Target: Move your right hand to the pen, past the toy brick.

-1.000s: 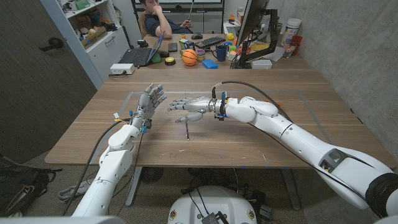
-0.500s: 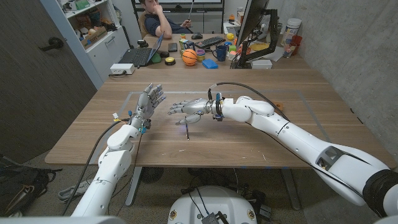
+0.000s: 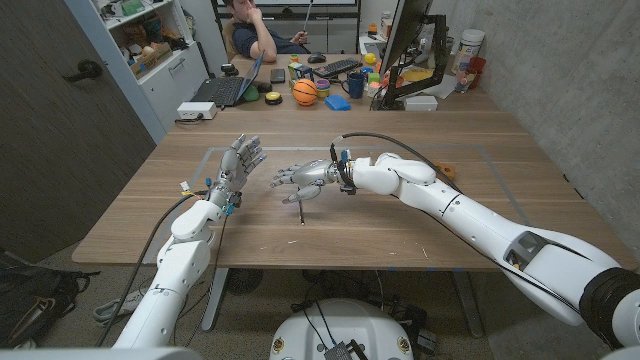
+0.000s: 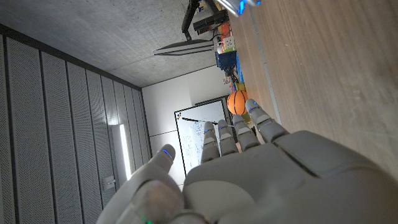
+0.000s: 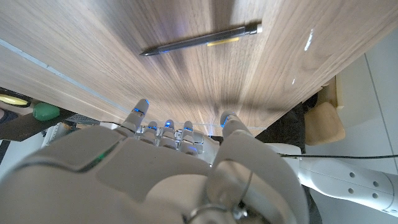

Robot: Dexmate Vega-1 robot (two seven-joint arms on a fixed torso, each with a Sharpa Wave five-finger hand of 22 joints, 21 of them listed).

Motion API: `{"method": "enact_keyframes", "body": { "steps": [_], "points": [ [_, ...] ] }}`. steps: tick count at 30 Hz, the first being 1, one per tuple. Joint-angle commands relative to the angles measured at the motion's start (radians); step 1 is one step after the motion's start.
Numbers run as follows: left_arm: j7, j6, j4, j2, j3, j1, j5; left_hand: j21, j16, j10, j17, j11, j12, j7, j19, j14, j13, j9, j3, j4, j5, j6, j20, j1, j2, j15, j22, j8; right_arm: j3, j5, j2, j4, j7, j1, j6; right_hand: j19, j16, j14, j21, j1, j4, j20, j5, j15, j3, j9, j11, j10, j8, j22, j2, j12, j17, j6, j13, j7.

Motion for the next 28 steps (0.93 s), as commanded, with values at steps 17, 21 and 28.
{"method": "enact_keyframes", "body": {
  "steps": [17,21,28],
  "points": [
    [-0.005,0.005,0.017,0.004,0.005,-0.020,0.002,-0.002,0.007,0.008,0.004,-0.002,0.003,-0.001,0.009,0.006,0.004,0.002,-0.005,0.000,0.008,0.003,0.003,-0.006,0.008,0.004,0.003,0.000,-0.010,0.026,0.005,0.024,0.002,0.018,0.002,-0.059,-0.001,0.000,-0.012,0.014,-0.006,-0.005,-0.002,0.001,0.001,0.003,0.004,0.000,0.005,0.002,0.007,0.005,0.005,0.011,0.003,0.002],
    [-0.005,0.008,0.019,0.003,0.007,-0.023,0.002,-0.003,0.007,0.009,0.004,-0.003,0.003,-0.001,0.009,0.006,0.004,0.002,-0.006,0.000,0.008,0.003,0.002,-0.006,0.008,0.003,0.003,-0.001,-0.009,0.032,0.005,0.028,0.004,0.019,0.004,-0.058,-0.002,0.000,-0.013,0.014,-0.005,-0.005,-0.003,0.001,0.001,0.004,0.004,0.000,0.005,0.002,0.008,0.005,0.005,0.011,0.003,0.001],
    [-0.007,0.009,0.024,0.003,0.011,-0.028,0.003,-0.004,0.007,0.008,0.004,-0.003,0.002,0.000,0.008,0.006,0.004,0.002,-0.007,0.000,0.009,0.004,0.003,-0.006,0.008,0.004,0.003,0.000,-0.010,0.035,0.006,0.040,0.000,0.024,0.009,-0.057,-0.002,0.000,-0.015,0.014,-0.004,-0.005,-0.004,0.002,0.000,0.004,0.003,-0.001,0.004,0.002,0.010,0.004,0.006,0.011,0.003,0.002]
  ]
}}
